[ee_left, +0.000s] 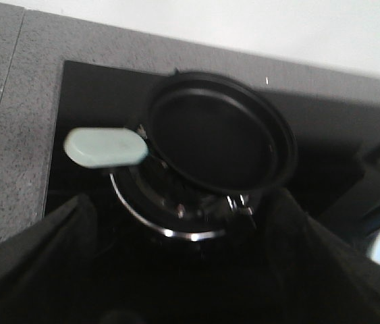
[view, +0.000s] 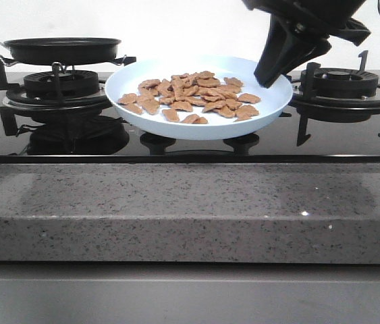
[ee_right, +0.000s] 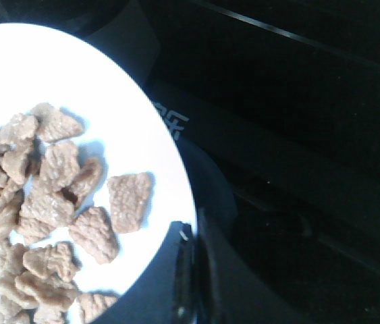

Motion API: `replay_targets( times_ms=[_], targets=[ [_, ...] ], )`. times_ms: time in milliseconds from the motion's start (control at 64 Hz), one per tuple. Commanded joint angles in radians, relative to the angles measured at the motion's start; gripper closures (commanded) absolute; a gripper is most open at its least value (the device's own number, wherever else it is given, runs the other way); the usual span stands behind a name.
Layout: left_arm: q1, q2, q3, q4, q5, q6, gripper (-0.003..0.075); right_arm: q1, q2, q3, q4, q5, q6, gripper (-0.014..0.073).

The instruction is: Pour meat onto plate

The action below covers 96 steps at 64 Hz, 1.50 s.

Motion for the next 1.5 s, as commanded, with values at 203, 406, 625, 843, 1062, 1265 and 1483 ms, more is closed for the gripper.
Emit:
replay_targets(
  times_ms=[203, 406, 625, 843, 1062, 1265, 1483],
  targets=[
    [-0.285, -0.206, 0.059, 0.419, -0.053, -0.305, 0.0227, 0.001, -0.034, -0.026, 0.029, -0.03, -0.012, 0.0653],
    [-0.4, -0.266, 0.139, 0.559, -0.038, -0.409, 0.0227, 0.001, -0.034, -0.037, 0.032, -0.027, -0.012, 0.0653],
    [-0.446, -0.305, 0.187, 0.561, -0.009, -0.411, 0.0227, -0.05, -0.024, -0.161, 0.056, 0.03, -0.01, 0.0653],
    [-0.445, -0.313, 0.203, 0.563, -0.009, -0.411, 0.0227, -0.111, 0.113, -0.373, 0.089, 0.141, -0.009, 0.0653],
    [-0.445, -0.313, 0.203, 0.563, -0.014, -0.411, 0.0227, -0.128, 0.295, -0.606, 0.088, 0.227, -0.009, 0.0653],
    [-0.445, -0.313, 0.203, 0.568, -0.016, -0.411, 0.0227, -0.131, 0.423, -0.769, 0.072, 0.253, -0.008, 0.0653],
    [-0.445, -0.313, 0.203, 0.572, -0.016, -0.411, 0.0227, -0.131, 0.48, -0.813, 0.052, 0.25, -0.008, 0.0614]
  ],
)
